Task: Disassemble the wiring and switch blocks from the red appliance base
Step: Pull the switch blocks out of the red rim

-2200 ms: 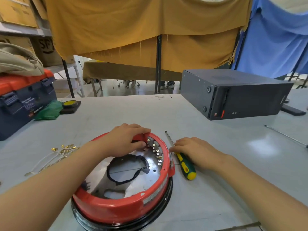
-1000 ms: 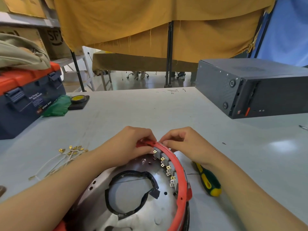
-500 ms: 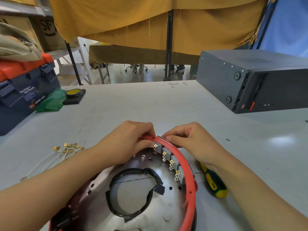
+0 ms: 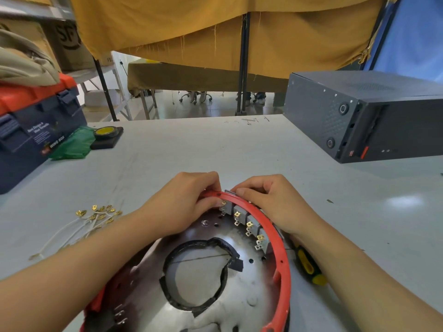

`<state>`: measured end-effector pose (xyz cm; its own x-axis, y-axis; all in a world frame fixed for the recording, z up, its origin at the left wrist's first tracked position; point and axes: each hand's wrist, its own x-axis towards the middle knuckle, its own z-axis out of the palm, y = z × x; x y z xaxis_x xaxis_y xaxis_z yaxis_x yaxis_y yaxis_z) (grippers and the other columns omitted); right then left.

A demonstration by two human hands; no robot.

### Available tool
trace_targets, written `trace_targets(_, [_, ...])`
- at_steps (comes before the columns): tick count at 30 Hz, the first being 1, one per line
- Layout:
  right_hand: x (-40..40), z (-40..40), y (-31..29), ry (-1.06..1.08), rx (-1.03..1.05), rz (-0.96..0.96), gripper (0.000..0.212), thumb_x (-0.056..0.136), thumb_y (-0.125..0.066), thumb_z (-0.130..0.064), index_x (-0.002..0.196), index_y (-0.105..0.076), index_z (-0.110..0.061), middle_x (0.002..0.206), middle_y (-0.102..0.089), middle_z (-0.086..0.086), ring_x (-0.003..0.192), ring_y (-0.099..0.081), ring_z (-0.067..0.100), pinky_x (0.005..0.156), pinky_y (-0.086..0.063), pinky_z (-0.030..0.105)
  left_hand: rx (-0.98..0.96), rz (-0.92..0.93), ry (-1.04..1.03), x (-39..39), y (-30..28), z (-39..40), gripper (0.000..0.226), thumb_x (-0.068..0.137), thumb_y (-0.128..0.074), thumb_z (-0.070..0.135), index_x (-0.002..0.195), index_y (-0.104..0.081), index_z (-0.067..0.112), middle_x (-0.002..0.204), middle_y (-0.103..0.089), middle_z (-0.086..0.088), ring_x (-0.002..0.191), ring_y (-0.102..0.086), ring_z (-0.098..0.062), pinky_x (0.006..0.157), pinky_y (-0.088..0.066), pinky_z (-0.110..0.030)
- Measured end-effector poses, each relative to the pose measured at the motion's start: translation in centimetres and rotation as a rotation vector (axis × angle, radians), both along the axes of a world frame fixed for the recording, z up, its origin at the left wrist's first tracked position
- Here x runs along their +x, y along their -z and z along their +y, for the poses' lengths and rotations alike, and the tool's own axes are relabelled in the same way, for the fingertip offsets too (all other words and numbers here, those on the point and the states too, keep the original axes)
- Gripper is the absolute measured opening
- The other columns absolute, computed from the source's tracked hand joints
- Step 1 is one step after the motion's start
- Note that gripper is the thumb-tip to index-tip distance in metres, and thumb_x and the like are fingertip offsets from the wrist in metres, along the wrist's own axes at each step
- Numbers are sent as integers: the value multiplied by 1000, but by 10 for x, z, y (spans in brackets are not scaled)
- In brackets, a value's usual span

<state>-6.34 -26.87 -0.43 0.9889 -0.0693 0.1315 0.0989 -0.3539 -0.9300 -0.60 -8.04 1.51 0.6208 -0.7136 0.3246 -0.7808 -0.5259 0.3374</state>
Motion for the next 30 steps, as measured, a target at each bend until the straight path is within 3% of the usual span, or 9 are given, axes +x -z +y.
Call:
trace_targets(5, [-7,2,-12,22,-174,-81,11,87,-68,-20,87,-78,-24,82,-74,-14,78,-67,-2,72,-49,10,-46,17,8,-1,3,1,9,86,-64,26,91,-61,19,78,-61,10,71,-50,-4,68,-40,-20])
trace_targets(8, [-13,2,-23,-38,-290,-71,11,83,-72,-22,92,-77,-26,91,-73,-15,80,-67,0,81,-54,20,-45,36,6,0,3,2,9,85,-64,26,93,-62,22,77,-61,11,70,-52,-5,66,-40,-21])
trace_targets(11, [-14,6,-29,-115,-468,-78,18,82,-73,-23,100,-74,-23,103,-70,-11,95,-63,6,91,-51,29,8,45,14,0,3,3,17,82,-66,27,98,-61,25,79,-62,10,72,-52,-5,68,-43,-26])
trace_targets(17, [-6,21,-37,-106,-753,-96,15,84,-68,-28,95,-65,-18,98,-60,-5,94,-55,13,86,-49,36,42,54,-18,-1,3,0,22,79,-68,32,99,-60,25,75,-55,14,73,-49,-4,70,-45,-33])
trace_targets(22, [-6,23,-30,-53,-637,-91,9,81,-69,-20,84,-61,-18,95,-59,-4,90,-55,14,82,-47,30,33,67,-27,-2,2,-1,21,79,-68,29,99,-61,23,77,-58,10,76,-51,-12,74,-46,-39])
trace_targets(26, [-7,21,-24,-36,-480,-107,6,79,-70,-15,84,-66,-14,93,-64,-3,86,-59,13,83,-50,35,38,56,-22,0,2,-1,22,80,-68,29,100,-62,23,78,-59,8,77,-52,-13,74,-46,-40])
trace_targets(30, [-9,17,-20,-25,-415,-108,7,79,-73,-18,85,-70,-18,89,-67,-7,82,-60,4,80,-49,26,25,45,-20,1,4,0,25,80,-68,30,104,-64,25,79,-59,10,77,-52,-12,75,-46,-38])
